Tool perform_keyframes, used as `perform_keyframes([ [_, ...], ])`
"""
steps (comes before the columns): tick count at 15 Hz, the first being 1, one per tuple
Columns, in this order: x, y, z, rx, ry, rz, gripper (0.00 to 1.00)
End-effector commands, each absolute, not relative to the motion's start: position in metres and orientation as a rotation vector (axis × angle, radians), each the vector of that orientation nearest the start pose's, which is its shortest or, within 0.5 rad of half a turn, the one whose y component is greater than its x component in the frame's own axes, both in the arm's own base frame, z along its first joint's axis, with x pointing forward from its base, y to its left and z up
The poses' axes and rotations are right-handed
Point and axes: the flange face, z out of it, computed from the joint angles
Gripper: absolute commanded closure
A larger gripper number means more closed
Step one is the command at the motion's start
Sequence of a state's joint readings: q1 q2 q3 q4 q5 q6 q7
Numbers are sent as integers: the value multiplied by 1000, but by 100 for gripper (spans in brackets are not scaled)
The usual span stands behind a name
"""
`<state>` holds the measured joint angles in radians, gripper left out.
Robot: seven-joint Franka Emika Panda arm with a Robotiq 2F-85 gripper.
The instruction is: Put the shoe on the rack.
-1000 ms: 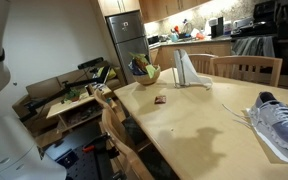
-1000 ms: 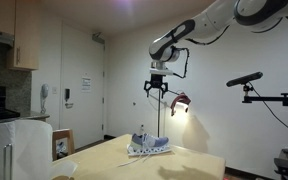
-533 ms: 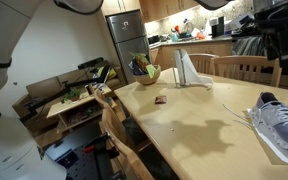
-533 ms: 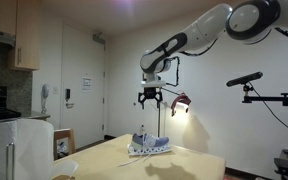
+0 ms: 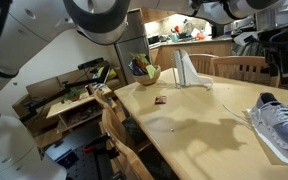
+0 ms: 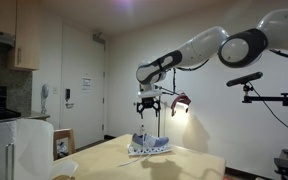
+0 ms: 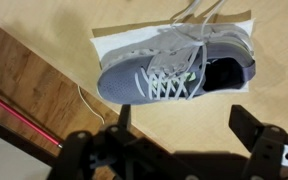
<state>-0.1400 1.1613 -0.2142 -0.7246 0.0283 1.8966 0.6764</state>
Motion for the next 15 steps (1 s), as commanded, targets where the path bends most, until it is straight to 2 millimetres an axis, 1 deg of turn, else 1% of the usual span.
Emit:
perform_keyframes([
  [1,783,-190,241,-2943,1506,-54,0],
  [3,785,-183,237,-2943,1535,-59,0],
  [5,789,-172,236,-2947,1521,-86,0],
  [6,790,-166,235,-2959,1515,-83,0],
  [7,787,-160,232,-2990,1509,-43,0],
  [8,787,-171,229,-2962,1482,-63,0],
  [9,788,-167,228,-2966,1476,-58,0],
  [13,787,-168,226,-2966,1478,-55,0],
  [15,787,-165,216,-3004,1463,-56,0],
])
